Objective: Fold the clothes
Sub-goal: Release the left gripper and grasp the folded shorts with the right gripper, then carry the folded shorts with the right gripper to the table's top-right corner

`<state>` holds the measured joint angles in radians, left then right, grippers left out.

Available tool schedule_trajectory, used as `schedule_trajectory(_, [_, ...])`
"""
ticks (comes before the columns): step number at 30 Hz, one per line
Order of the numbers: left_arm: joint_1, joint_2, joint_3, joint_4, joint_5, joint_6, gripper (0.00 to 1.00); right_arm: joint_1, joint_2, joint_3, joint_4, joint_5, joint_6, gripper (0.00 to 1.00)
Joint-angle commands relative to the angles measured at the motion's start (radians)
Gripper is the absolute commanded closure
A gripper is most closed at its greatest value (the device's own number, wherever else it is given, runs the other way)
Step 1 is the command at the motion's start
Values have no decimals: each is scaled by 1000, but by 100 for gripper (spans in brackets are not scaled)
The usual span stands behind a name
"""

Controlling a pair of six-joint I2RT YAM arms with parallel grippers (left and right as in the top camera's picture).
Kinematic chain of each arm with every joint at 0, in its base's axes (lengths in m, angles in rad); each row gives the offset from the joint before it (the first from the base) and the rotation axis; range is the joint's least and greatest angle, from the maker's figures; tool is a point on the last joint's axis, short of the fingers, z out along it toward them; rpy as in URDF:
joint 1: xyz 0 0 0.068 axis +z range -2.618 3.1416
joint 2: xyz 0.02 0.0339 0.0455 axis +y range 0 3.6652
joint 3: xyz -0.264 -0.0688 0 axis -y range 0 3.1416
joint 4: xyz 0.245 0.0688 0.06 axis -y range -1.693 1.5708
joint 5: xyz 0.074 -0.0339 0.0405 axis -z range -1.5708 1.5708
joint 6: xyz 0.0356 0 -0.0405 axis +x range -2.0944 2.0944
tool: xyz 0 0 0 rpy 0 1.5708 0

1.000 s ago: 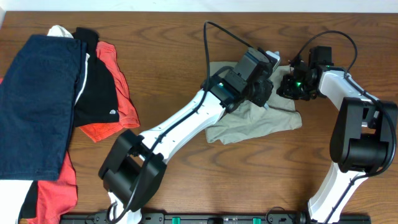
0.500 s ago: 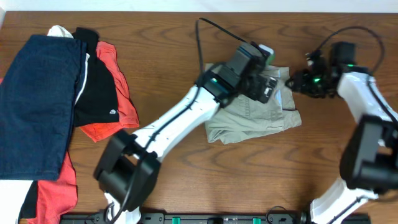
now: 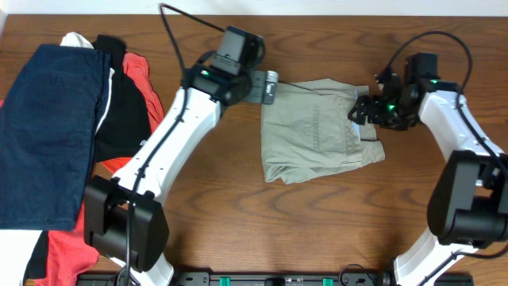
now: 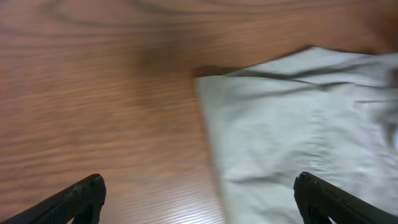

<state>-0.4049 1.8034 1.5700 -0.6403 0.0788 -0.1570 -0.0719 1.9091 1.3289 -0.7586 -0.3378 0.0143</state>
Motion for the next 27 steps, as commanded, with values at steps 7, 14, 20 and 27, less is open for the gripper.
schedule_trajectory(7, [88,-5,5,-18,-39,6,2,72,108,-2,15,208,55,10])
schedule_trajectory(14, [97,-5,5,-19,-40,6,2,107,145,-2,33,287,86,34])
schedule_trajectory(20, [97,-4,2,-19,-43,6,2,131,147,-2,47,281,132,99])
schedule_trajectory(27, [97,-4,2,-19,-47,14,2,117,147,-2,159,277,243,99])
